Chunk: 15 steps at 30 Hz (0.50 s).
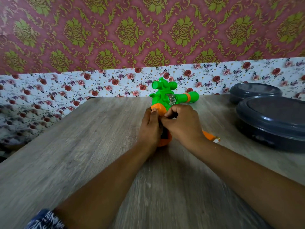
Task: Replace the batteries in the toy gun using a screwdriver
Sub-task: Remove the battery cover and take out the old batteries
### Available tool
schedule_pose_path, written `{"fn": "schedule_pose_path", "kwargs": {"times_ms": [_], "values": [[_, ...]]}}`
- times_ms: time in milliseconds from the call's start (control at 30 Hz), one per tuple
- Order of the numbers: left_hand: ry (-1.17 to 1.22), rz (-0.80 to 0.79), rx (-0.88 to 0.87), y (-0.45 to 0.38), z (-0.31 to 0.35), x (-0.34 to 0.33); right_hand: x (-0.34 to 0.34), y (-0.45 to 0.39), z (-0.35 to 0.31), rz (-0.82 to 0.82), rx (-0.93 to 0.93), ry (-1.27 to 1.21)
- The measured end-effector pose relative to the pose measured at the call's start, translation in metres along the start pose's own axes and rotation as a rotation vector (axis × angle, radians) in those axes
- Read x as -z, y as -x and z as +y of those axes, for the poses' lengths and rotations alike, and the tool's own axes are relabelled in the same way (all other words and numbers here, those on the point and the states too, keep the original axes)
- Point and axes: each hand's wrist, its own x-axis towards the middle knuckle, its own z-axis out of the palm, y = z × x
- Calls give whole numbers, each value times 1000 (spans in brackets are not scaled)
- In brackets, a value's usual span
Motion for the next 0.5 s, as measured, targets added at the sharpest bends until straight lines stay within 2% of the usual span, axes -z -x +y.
{"fn": "schedule_pose_path", "kwargs": {"times_ms": [200, 500], "values": [[41, 21, 26, -3, -2, -2, -7, -1, -4, 30, -219, -180], [57, -7, 15, -6, -7, -2, -6, -4, -6, 47, -287, -242]]}}
